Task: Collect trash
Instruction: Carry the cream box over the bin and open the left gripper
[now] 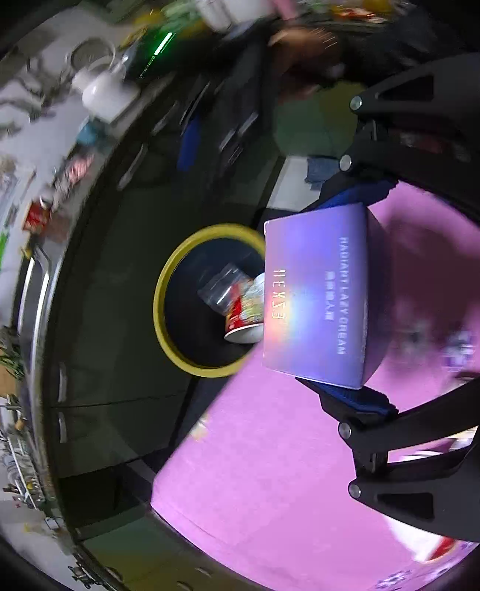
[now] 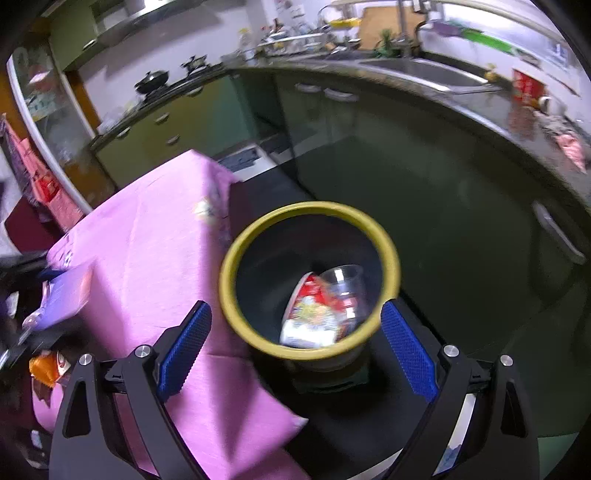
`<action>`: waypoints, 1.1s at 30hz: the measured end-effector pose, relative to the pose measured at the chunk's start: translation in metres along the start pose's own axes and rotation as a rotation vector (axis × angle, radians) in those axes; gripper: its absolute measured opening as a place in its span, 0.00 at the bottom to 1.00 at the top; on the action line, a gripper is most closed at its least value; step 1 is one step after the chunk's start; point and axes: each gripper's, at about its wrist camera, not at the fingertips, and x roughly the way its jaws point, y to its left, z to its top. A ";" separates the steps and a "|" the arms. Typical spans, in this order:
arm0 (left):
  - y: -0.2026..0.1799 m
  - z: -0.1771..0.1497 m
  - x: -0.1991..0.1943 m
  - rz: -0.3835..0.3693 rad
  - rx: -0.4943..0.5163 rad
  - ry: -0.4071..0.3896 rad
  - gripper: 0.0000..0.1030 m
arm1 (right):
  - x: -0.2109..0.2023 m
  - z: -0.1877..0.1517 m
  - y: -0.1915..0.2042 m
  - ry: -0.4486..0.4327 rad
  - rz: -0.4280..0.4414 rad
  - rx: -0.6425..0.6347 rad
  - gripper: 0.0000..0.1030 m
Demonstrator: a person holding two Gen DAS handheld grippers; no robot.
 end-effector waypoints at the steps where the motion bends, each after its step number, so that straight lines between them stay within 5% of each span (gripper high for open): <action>1: -0.004 0.014 0.014 0.016 0.006 0.003 0.72 | -0.004 -0.002 -0.008 -0.008 -0.012 0.007 0.89; 9: -0.027 0.085 0.103 0.098 0.015 0.036 0.72 | -0.017 -0.018 -0.053 -0.019 -0.039 0.070 0.89; 19: -0.010 0.114 0.159 0.134 -0.074 0.078 0.83 | -0.015 -0.025 -0.062 -0.003 -0.041 0.089 0.89; 26: -0.010 0.106 0.071 0.048 -0.106 -0.015 0.83 | -0.016 -0.030 -0.057 -0.003 -0.041 0.084 0.89; 33: -0.005 0.041 -0.069 0.079 -0.143 -0.165 0.86 | -0.007 -0.032 -0.008 0.008 0.040 -0.003 0.89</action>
